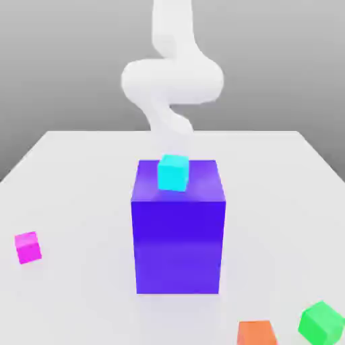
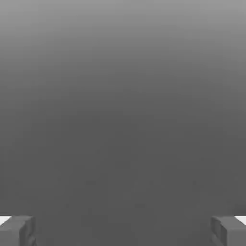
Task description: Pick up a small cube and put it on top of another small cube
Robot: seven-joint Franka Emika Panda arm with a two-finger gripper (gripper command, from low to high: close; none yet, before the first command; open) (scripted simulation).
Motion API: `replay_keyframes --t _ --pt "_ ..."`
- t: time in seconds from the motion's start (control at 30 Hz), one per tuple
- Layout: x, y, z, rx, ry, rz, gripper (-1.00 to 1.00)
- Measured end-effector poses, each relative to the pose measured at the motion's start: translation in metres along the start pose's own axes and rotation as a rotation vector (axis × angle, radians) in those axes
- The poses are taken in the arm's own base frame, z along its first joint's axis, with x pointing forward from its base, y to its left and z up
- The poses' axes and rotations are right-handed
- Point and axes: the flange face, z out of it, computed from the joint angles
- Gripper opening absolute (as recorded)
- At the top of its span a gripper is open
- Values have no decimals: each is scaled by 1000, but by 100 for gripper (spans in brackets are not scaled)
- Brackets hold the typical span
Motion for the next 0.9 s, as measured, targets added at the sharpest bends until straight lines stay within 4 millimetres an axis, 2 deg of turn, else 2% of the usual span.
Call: replay_keyframes --t 0.1,0.2,0.3,0.4,0.53,0.6,0.73,0.8,0.9 --pt "24 42 67 -100 -31 114 0" --pt "42 95 124 -194 -56 229 0" --pt "51 155 174 -287 -79 348 0" --pt "52 223 215 -380 -100 469 0" --pt "38 317 255 -502 -125 635 0" --pt "28 373 266 -568 -128 738 0" --pt "-13 462 283 -689 -154 900 0" --pt "-30 488 294 -723 -162 937 0" --pt "-46 509 317 -734 -164 947 0"
